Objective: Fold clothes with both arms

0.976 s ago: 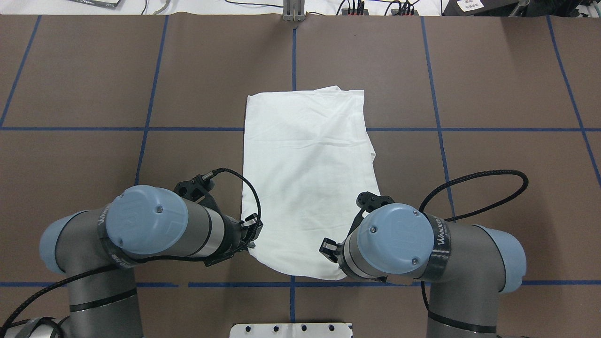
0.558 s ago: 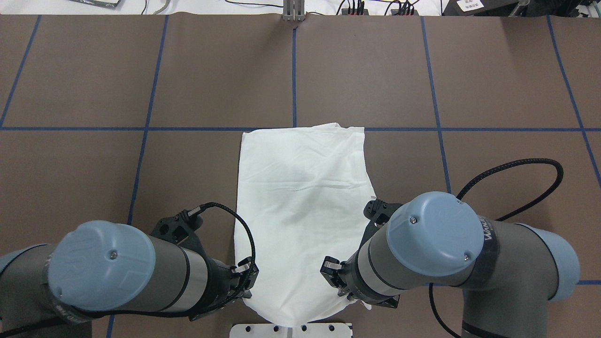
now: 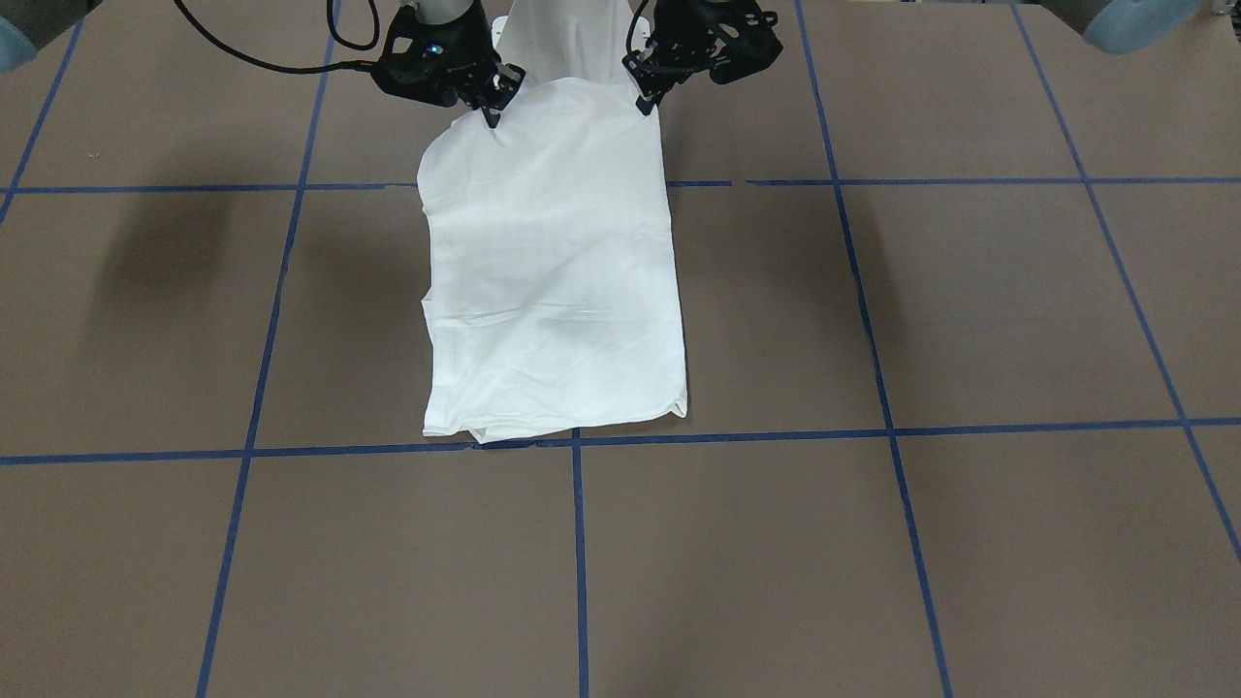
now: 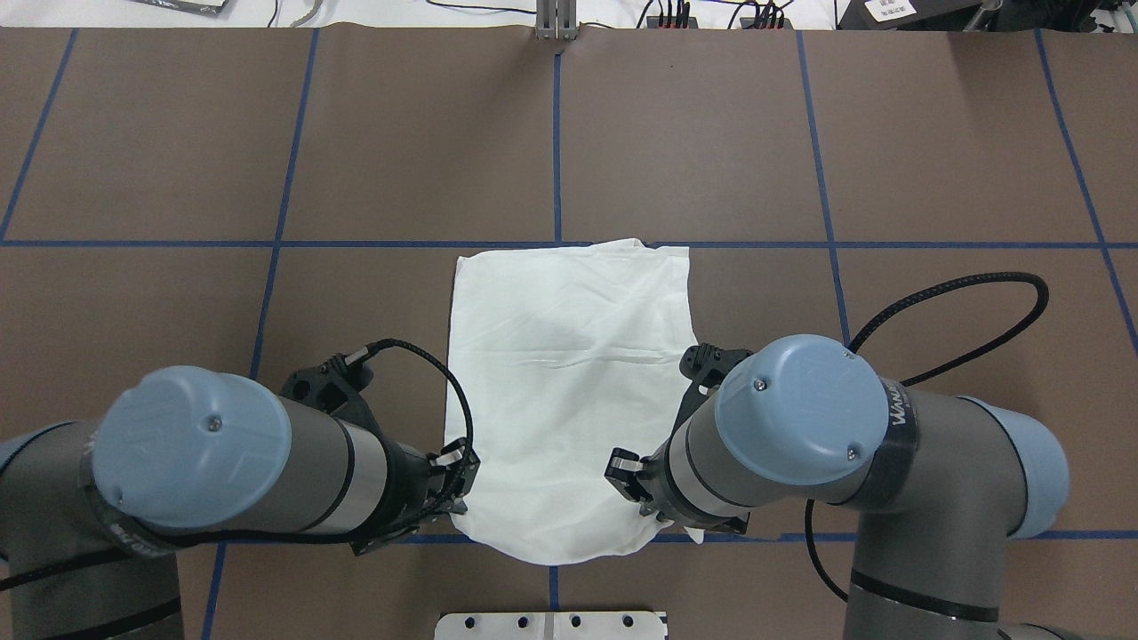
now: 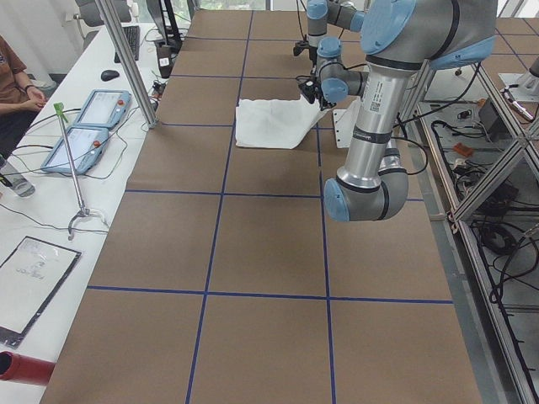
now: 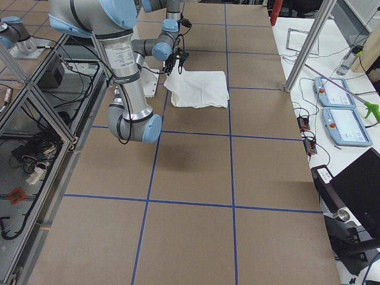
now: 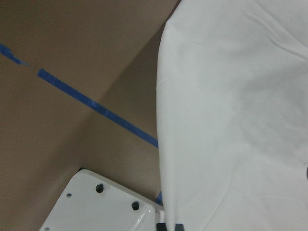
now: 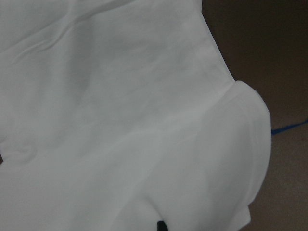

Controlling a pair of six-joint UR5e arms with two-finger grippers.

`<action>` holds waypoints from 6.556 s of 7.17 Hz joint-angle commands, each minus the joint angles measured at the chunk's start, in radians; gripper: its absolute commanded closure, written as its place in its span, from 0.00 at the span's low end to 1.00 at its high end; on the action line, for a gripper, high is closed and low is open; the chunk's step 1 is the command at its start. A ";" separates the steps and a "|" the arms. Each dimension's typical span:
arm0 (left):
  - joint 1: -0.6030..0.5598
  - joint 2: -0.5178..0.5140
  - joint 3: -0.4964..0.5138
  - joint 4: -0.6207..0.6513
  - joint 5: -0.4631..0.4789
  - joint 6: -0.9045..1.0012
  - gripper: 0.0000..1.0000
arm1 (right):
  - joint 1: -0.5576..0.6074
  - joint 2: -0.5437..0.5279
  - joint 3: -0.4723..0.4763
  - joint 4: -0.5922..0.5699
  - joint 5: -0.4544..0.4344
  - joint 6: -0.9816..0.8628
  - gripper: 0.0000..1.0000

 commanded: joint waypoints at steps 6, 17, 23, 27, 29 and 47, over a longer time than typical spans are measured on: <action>-0.250 -0.163 0.358 -0.201 -0.055 0.057 1.00 | 0.228 0.256 -0.375 0.063 -0.051 -0.220 1.00; -0.339 -0.216 0.634 -0.444 -0.052 0.061 0.00 | 0.337 0.341 -0.656 0.180 0.097 -0.241 0.00; -0.438 0.003 0.455 -0.430 -0.107 0.393 0.00 | 0.411 0.274 -0.582 0.169 0.076 -0.501 0.00; -0.700 0.271 0.345 -0.427 -0.119 1.032 0.00 | 0.713 0.065 -0.550 0.172 0.180 -1.080 0.00; -0.895 0.333 0.423 -0.427 -0.202 1.370 0.00 | 0.847 -0.102 -0.470 0.169 0.268 -1.308 0.00; -1.207 0.510 0.645 -0.347 -0.360 2.008 0.00 | 1.259 -0.541 -0.533 0.069 0.441 -1.902 0.00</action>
